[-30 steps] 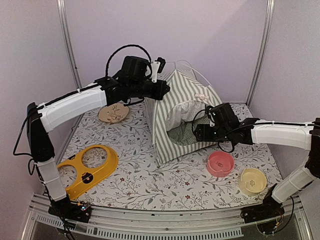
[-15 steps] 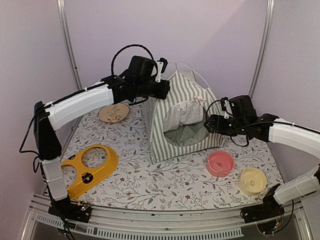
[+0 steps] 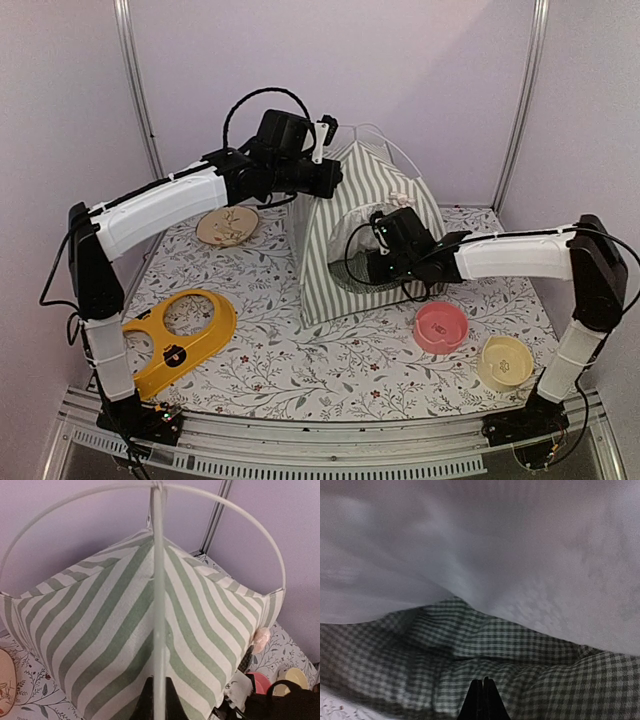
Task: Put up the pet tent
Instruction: Adjust the cushion in the tent, then adjust the tent flap on the tent.
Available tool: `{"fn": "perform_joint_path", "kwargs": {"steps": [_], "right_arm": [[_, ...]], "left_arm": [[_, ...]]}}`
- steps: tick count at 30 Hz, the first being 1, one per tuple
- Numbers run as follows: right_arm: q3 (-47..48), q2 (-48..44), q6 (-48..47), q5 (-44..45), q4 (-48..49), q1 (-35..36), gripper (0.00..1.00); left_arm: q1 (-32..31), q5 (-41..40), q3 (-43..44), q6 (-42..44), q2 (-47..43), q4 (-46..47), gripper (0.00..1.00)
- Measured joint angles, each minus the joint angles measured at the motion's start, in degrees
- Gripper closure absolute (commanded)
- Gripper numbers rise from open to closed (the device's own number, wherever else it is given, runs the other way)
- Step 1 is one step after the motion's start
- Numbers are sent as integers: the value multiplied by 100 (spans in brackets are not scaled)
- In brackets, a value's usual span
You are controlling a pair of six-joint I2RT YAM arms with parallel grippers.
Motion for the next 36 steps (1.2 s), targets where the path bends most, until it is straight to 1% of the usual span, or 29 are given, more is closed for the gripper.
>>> {"fn": "perform_joint_path", "kwargs": {"steps": [3,6,9,11,12,14,15,17,18,19,20,23,27,28,32,36], "right_arm": [[83,789,31,601,-339,-326,100],[168,1161,52,927,-597,-605,100],[461,1279,55,1014,-708,-673,99],[455,1178,50,984,-651,-640,86],[348,1054,66,938,-570,-623,83],[4,632,13,796,-389,-588,73],[-120,398,-15,732,-334,-581,66],[-212,17,-90,581,-190,-595,40],[-254,-133,-105,472,-48,-595,23],[-380,-343,-186,304,225,-605,15],[-579,-573,-223,140,553,-605,10],[-1370,-1082,-313,-350,1565,-592,5],[-2090,-1027,-544,-570,3040,-553,0],[-2205,-957,-647,-557,3423,-529,1],[-2286,-494,-949,-442,4487,-382,1],[-2076,107,-1200,247,5147,-59,1]], "left_arm": [[13,-17,0,0,0,-7,100],[22,57,0,0,0,-13,100],[22,114,9,0,0,-9,100],[39,114,15,2,2,-2,100],[52,127,39,15,11,-2,100],[72,173,103,57,63,2,100],[74,184,133,72,87,-2,100],[79,212,247,109,201,-17,100],[79,221,299,118,256,-9,100],[79,225,352,125,319,9,100],[81,236,382,127,365,52,100],[81,337,472,125,393,76,100],[81,398,573,118,424,9,100],[81,417,586,116,442,-17,100],[83,450,601,81,472,-44,100],[83,457,601,35,472,-42,100]]}}
